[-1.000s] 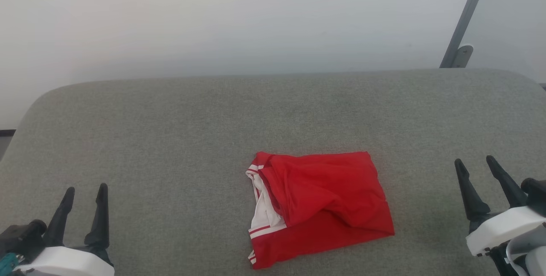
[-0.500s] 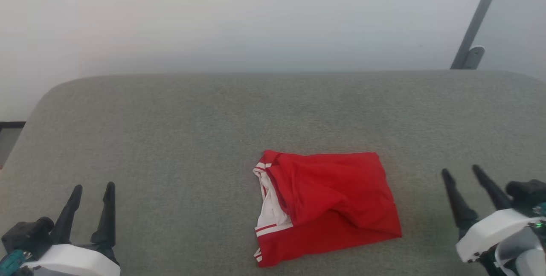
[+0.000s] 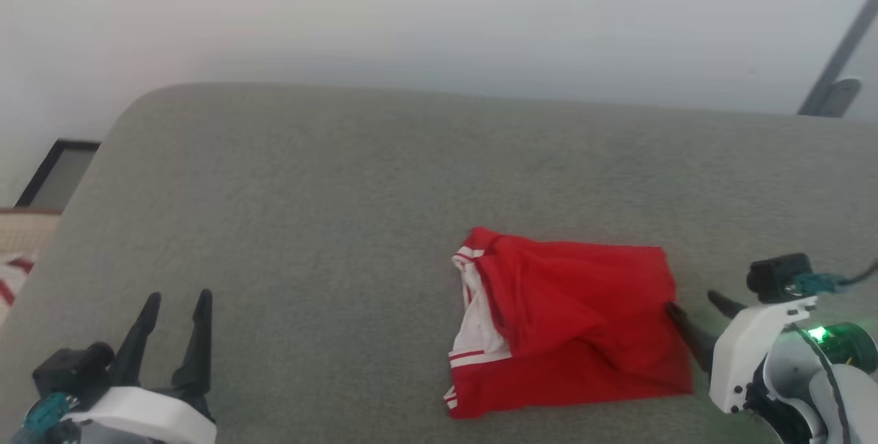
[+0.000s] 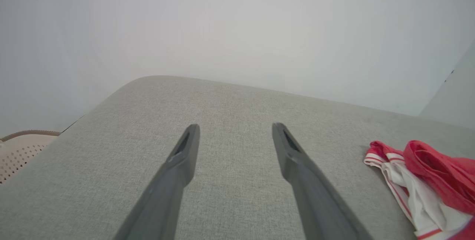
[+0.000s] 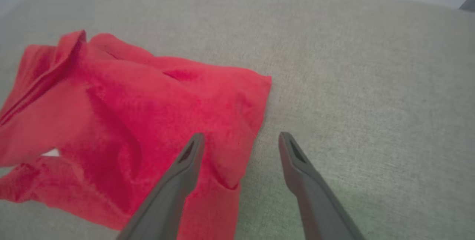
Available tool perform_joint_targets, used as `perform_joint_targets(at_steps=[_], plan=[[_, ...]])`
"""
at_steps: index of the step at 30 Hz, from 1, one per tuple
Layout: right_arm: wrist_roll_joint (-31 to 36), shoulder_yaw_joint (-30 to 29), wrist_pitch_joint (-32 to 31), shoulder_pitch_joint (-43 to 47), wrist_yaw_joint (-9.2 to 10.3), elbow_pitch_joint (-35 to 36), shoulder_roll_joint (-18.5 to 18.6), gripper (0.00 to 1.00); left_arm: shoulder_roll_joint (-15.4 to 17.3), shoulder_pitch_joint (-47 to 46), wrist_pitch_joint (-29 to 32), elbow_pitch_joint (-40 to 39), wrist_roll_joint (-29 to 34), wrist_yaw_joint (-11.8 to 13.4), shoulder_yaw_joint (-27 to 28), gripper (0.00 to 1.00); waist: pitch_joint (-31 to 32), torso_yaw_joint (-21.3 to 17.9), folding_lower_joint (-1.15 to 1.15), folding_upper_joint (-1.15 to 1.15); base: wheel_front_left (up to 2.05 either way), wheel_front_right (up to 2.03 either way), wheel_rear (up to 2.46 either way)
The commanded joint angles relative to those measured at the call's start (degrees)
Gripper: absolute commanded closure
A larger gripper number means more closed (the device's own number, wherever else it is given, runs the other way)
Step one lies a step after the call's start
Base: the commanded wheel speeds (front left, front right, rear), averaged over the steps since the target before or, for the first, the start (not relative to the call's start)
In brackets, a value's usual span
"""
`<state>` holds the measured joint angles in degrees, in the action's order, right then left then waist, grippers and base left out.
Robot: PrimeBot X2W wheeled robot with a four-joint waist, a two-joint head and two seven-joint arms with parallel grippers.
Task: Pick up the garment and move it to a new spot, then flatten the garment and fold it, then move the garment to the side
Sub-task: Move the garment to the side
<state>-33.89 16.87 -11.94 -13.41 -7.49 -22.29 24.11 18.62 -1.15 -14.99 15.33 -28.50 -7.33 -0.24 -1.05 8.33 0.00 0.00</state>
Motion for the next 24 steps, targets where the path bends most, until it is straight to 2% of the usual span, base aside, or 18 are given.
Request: perform_joint_targets(at_steps=[1, 9, 13, 19, 20, 21, 24], plan=[[-0.1, 0.4, -2.1, -0.9, 0.0, -0.7, 0.3, 0.0, -0.3, -0.8, -0.2, 0.1, -0.3, -0.1, -0.3, 0.0, -1.2, 1.3, 0.0, 0.0, 0.0, 0.0, 0.0], [1.0, -0.3, -13.5, -4.2, 0.0, -5.0, 0.1, 0.0, -0.8, -2.8, -0.3, 0.5, -0.9, -0.1, -1.7, 0.0, -4.5, 4.4, 0.0, 0.0, 0.0, 0.0, 0.0], [0.5, -1.3, -19.4, -5.0, 0.0, -7.5, -1.1, 0.0, -1.1, -3.5, -0.3, 0.7, -1.0, -0.1, -2.1, 0.0, -6.0, 5.2, 0.0, 0.0, 0.0, 0.0, 0.0], [-0.4, -2.0, -24.8, -6.3, 0.0, -9.5, -3.5, 0.0, -1.7, -4.5, -0.3, 1.0, -1.1, -0.1, -2.5, 0.0, -7.2, 5.6, 0.0, 0.0, 0.0, 0.0, 0.0], [-0.5, -2.1, -26.3, -6.6, 0.0, -10.3, -4.2, 0.6, -1.8, -5.0, -0.3, 1.2, -1.0, -0.1, -2.7, 0.0, -7.5, 5.7, 0.0, 0.0, 0.0, 0.0, 0.0], [-0.5, -1.8, -26.7, -6.8, -0.01, -10.1, -4.6, 1.0, -1.9, -5.2, -0.3, 1.2, -1.0, -0.1, -2.7, 0.0, -7.6, 5.8, 0.0, 0.0, 0.0, 0.0, 0.0], [0.1, -2.3, -27.2, -7.0, -0.01, -9.6, -4.6, 1.0, -1.9, -5.4, -0.3, 1.4, -0.9, -0.1, -2.7, 0.0, -7.9, 5.6, 0.0, 0.0, 0.0, 0.0, 0.0]])
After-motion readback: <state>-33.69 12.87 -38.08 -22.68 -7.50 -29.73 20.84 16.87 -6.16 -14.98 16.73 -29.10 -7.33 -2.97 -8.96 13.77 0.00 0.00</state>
